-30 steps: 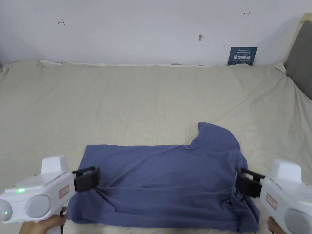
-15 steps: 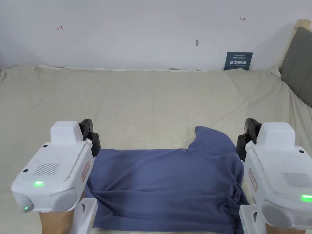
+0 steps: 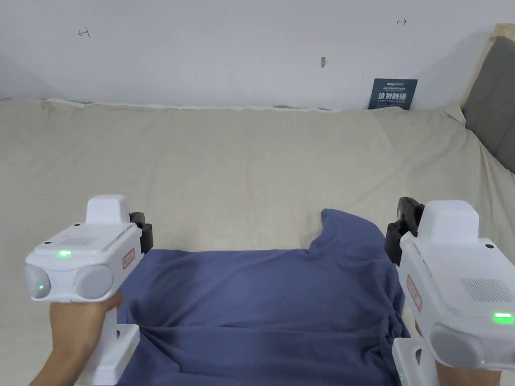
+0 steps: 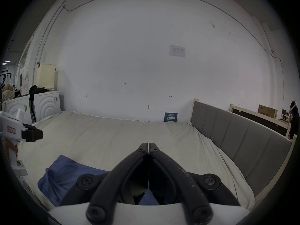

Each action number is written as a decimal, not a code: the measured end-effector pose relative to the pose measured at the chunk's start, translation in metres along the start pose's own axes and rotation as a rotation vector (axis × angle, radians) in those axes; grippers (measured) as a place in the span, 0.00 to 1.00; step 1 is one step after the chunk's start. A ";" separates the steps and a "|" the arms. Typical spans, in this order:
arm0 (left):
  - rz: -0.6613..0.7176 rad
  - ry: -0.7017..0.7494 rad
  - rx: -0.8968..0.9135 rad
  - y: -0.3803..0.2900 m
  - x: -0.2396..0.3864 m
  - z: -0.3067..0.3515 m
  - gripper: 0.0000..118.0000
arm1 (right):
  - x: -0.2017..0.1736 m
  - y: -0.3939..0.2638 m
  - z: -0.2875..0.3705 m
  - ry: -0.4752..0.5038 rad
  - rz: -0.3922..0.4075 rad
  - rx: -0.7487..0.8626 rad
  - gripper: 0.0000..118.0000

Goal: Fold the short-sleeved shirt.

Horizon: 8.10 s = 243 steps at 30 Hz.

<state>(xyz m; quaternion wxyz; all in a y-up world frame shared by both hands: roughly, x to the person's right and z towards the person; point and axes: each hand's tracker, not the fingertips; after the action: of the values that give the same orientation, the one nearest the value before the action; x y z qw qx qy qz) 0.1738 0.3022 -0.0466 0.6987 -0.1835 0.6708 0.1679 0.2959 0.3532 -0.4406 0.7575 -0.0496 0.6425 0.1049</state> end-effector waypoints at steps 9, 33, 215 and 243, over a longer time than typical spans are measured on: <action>0.089 -0.031 -0.334 -0.004 -0.038 -0.131 0.23 | -0.001 -0.014 -0.064 0.005 -0.020 -0.094 0.02; 0.122 -0.079 -0.310 -0.021 -0.038 -0.150 0.02 | 0.054 -0.094 -0.249 -0.027 -0.177 -0.596 0.75; 0.296 -0.296 -0.295 -0.085 0.039 0.052 0.88 | 0.035 -0.022 0.031 -0.045 -0.040 -0.044 0.01; -0.052 -0.294 -0.457 -0.182 0.145 0.002 0.00 | 0.049 -0.029 0.030 -0.066 -0.045 -0.080 0.01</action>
<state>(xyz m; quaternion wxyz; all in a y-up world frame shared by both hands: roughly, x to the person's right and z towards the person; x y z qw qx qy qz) 0.2688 0.1422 -0.1861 0.7331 -0.3273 0.5018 0.3218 0.3382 0.3364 -0.4859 0.7780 -0.0908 0.6110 0.1150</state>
